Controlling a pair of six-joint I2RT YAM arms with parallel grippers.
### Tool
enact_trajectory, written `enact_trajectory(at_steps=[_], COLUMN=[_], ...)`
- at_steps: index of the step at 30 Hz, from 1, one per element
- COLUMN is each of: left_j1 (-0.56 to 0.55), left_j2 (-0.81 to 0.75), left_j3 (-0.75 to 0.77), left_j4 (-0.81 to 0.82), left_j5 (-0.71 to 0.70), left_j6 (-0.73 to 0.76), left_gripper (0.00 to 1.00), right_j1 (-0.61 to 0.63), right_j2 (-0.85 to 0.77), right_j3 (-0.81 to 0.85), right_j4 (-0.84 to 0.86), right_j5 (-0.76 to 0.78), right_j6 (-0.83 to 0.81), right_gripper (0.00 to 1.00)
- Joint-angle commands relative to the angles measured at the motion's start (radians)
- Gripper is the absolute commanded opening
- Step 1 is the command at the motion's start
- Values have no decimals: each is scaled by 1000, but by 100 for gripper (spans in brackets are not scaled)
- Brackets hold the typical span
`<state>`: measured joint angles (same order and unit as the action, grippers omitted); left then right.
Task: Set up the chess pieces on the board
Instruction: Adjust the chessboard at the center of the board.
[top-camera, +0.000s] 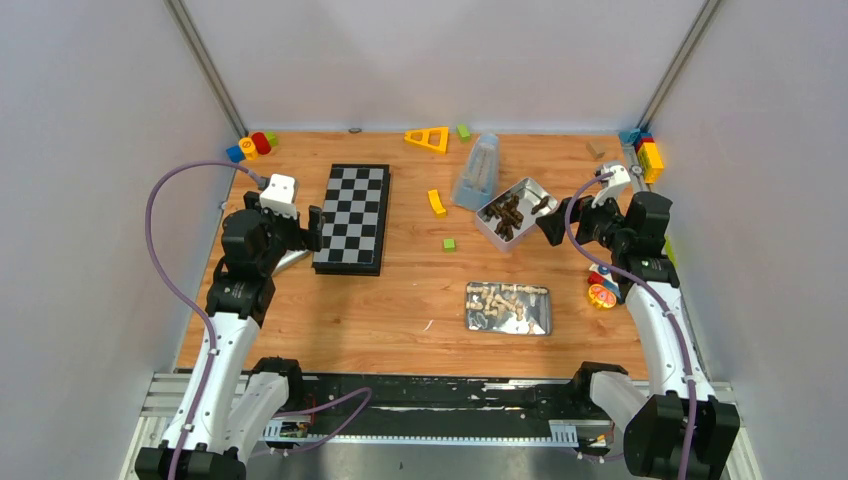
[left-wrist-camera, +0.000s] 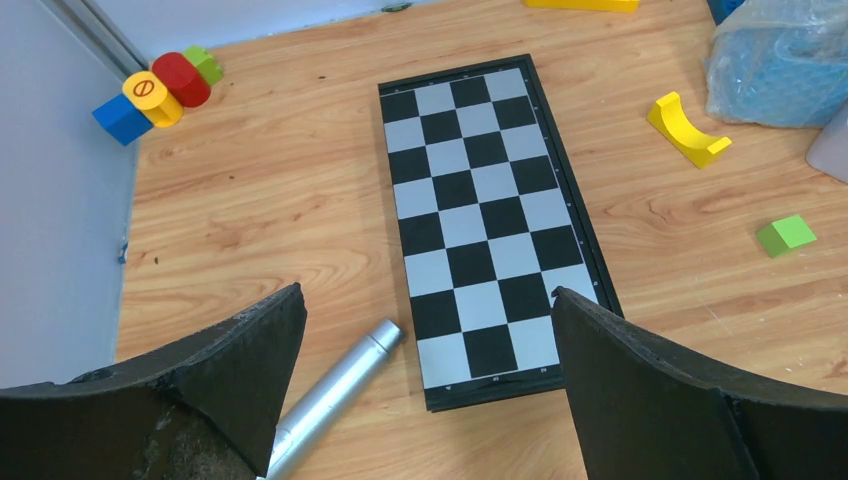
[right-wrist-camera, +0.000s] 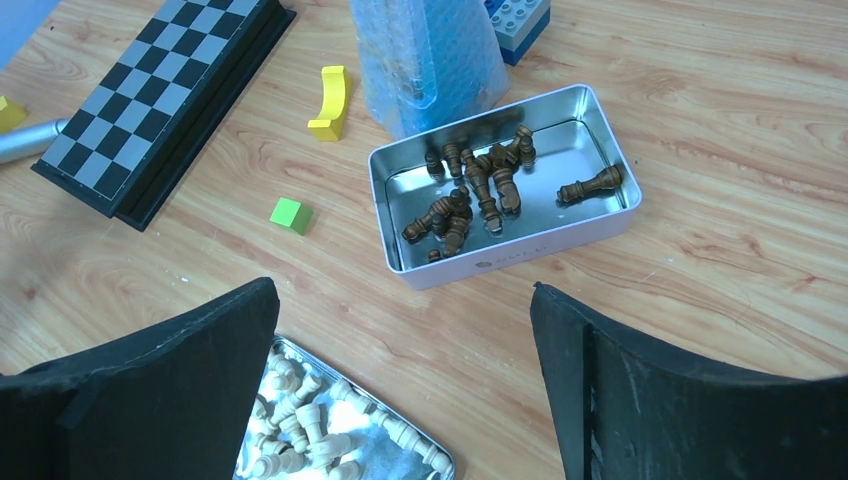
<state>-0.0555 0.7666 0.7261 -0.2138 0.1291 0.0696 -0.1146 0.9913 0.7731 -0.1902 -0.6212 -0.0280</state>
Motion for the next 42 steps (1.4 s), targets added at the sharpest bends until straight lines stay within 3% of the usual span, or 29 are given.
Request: enact_trajectory(at_steps=[1,13,16,18,22,26,34,42], left_j1=[5,6,6,6,6,6,6,84], left_j2=[-9,-11,-4,7,43,104,306,533], left_j3=[-3,0,5,10,28,42,104,164], left_j4=[6,0,-2,-10,-24,-9,46,124], left_j5=[-6,-18,-28,-33,-49,-68,-84,43], left_j6=[11,24,26,25,16,-4,-30,-105], left_gripper=[100,100,100,100,100,100,100,100], right_j1=[3,18,86,201,466,604,712,722], right_j2=[-22,-3,14,54,244,455,896,1198], right_j3=[18,53,108,156,297,442,796,1031], right_j4=[-3,-37,-57,-73,-136,-134,-126,-128], right_j5=[-30,-1,37,85,228,194,77,-5], right_j6=[-3,-29,-64,-87,-128,-54,217,365], right_gripper=[100,100,100,100,100,99,89,81])
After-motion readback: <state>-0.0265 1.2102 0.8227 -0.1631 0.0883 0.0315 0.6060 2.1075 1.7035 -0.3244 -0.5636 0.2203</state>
